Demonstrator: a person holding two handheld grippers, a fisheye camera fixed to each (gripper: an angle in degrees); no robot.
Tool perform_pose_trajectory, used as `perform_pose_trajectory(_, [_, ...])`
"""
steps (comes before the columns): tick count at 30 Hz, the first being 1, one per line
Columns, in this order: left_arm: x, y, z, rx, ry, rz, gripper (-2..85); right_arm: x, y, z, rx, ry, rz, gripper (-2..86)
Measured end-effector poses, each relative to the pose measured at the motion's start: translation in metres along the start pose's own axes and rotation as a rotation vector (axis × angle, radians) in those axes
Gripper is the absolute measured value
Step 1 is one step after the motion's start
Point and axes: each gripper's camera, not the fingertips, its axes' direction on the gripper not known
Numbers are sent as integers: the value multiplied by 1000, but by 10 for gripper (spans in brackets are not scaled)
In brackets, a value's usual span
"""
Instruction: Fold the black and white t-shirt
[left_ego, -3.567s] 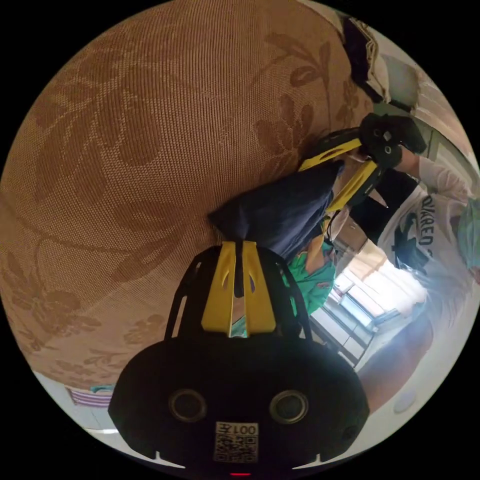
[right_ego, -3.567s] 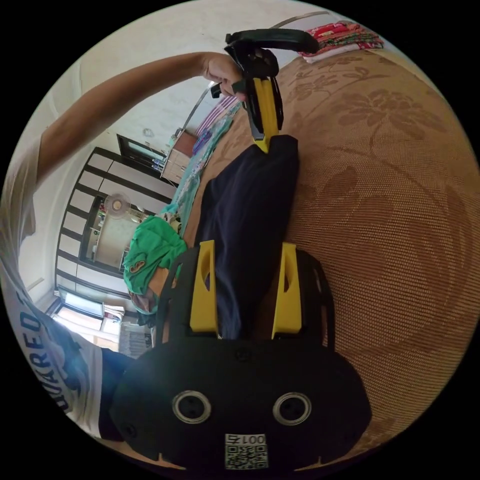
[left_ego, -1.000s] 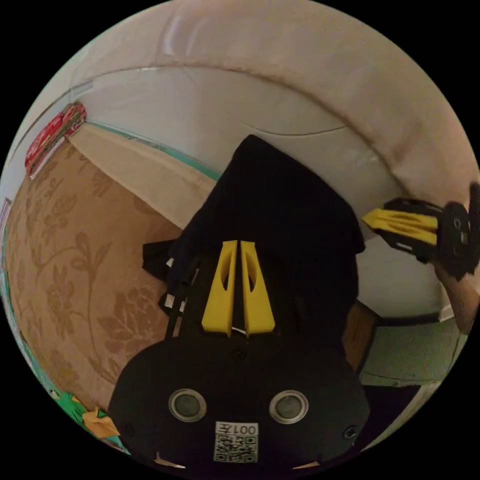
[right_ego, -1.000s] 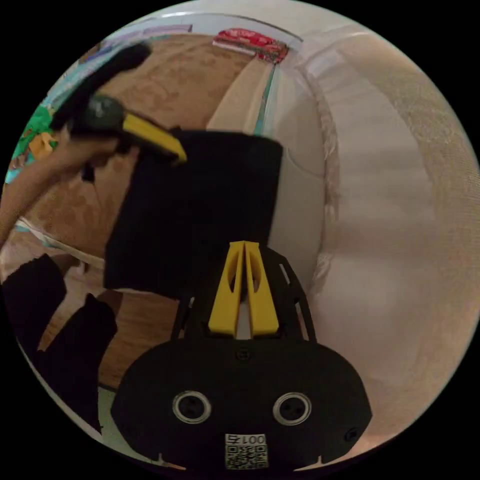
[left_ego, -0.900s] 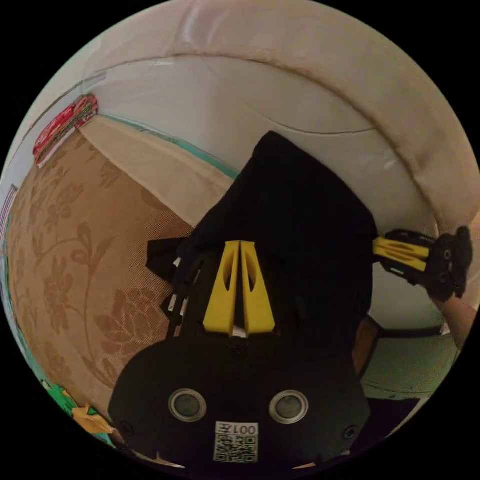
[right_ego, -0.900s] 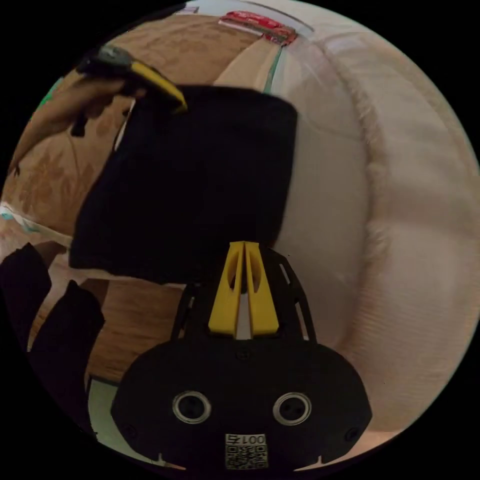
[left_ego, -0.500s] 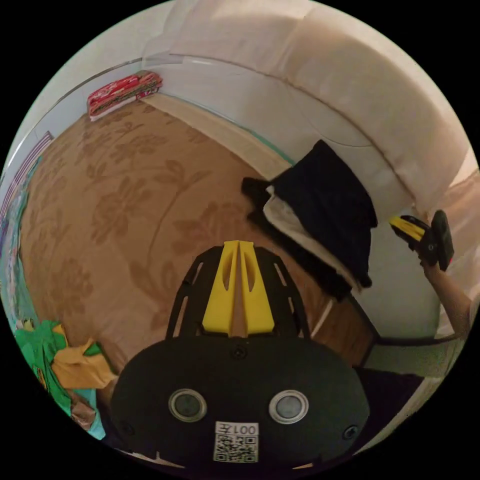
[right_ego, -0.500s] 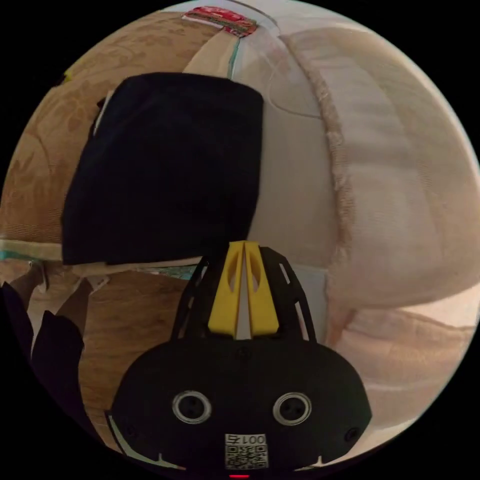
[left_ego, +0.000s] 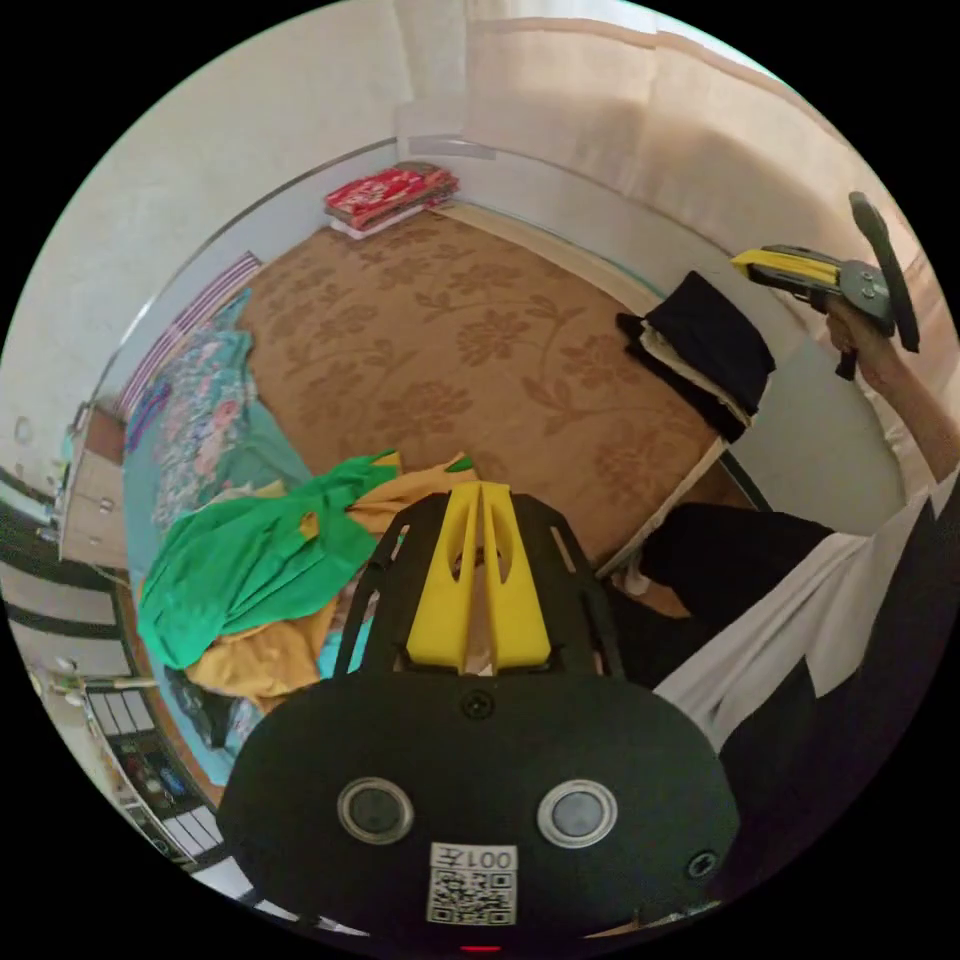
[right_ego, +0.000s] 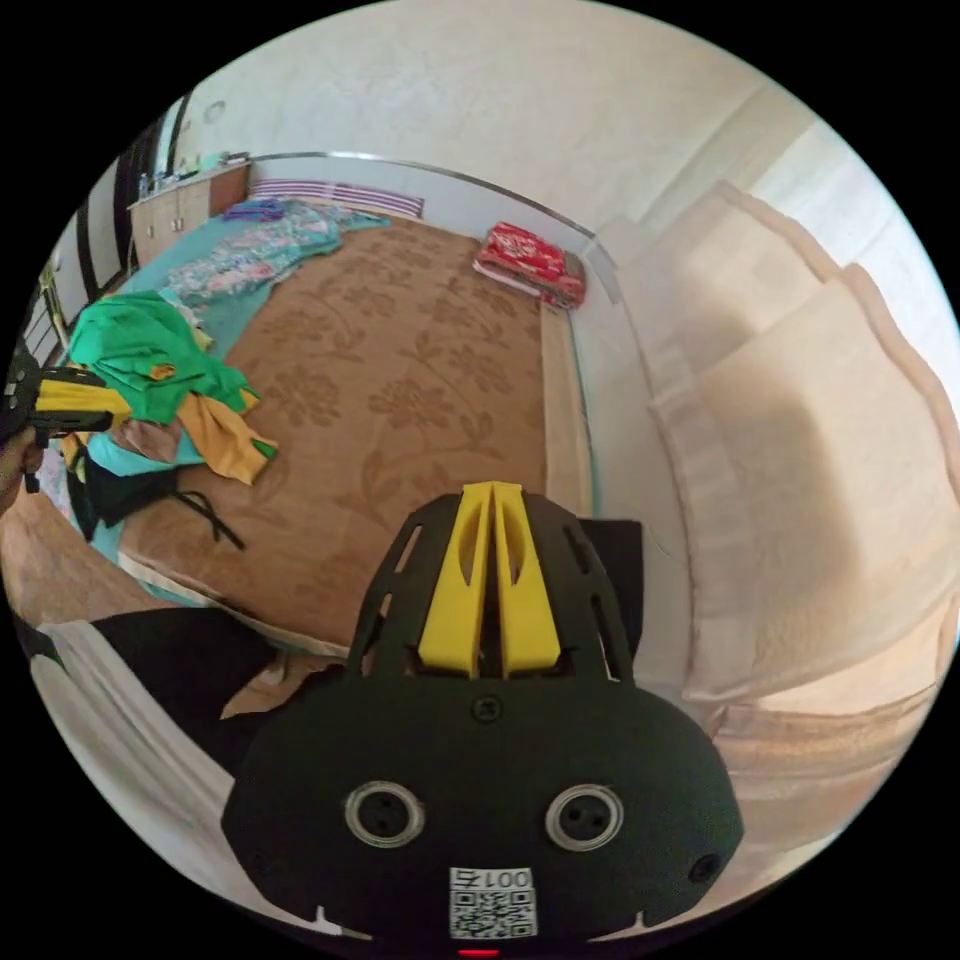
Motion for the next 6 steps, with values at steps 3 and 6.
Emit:
perform_pose_trajectory(3, [-33,55,-41,-28,-107,-91,-10,-30,-43,-28,10,-110,-44,7])
perform_pose_trajectory(6, [-60,108,-73,-73,-140,-208,-10,-56,-86,-52,30,-209,-125,8])
